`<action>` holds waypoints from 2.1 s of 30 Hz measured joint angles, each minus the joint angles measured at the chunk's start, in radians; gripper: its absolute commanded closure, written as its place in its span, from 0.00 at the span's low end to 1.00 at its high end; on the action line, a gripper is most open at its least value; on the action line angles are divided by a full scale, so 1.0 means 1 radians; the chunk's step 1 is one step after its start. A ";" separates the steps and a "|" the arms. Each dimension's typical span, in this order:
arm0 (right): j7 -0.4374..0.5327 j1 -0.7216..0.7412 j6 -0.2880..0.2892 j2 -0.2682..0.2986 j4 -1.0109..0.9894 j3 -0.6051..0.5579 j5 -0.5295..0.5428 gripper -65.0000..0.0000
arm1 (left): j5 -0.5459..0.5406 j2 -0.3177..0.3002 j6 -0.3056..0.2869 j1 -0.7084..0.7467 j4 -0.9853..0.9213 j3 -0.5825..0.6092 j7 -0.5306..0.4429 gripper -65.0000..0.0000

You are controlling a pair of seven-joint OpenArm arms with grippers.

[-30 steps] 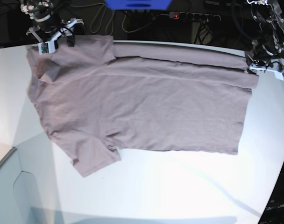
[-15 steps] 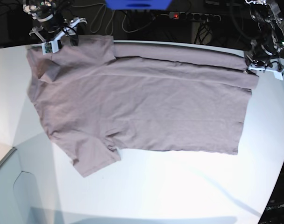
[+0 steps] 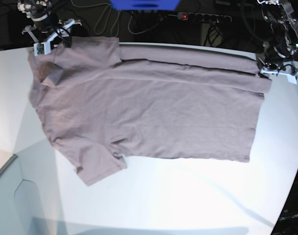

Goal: Layout the t-shirt on the table in an organized manner, then fold the t-shirt properly
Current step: 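Move the right gripper along the folded edge and pinch the shirt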

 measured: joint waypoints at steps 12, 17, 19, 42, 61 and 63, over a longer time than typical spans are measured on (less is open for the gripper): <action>0.027 0.036 0.000 0.000 -0.054 0.003 0.008 0.47 | -0.003 0.000 0.000 0.000 0.000 0.000 0.000 1.00; 0.026 0.036 0.000 0.001 -0.053 0.003 0.007 0.62 | -0.003 0.000 0.000 0.000 0.000 0.000 0.000 1.00; 0.024 0.035 0.000 0.000 -0.052 0.004 0.007 0.71 | -0.003 0.000 0.000 0.000 0.000 0.000 0.000 1.00; 0.000 0.017 0.000 0.000 0.058 0.005 -0.001 1.00 | -0.004 0.000 0.000 0.000 0.002 0.000 0.000 1.00; -0.004 0.114 0.000 0.000 0.148 -0.025 -0.004 1.00 | -0.003 0.000 0.000 -0.002 0.003 0.000 0.006 1.00; -0.006 0.142 0.002 0.000 0.146 -0.025 -0.006 1.00 | -0.003 0.000 0.000 -0.002 0.003 0.000 0.007 1.00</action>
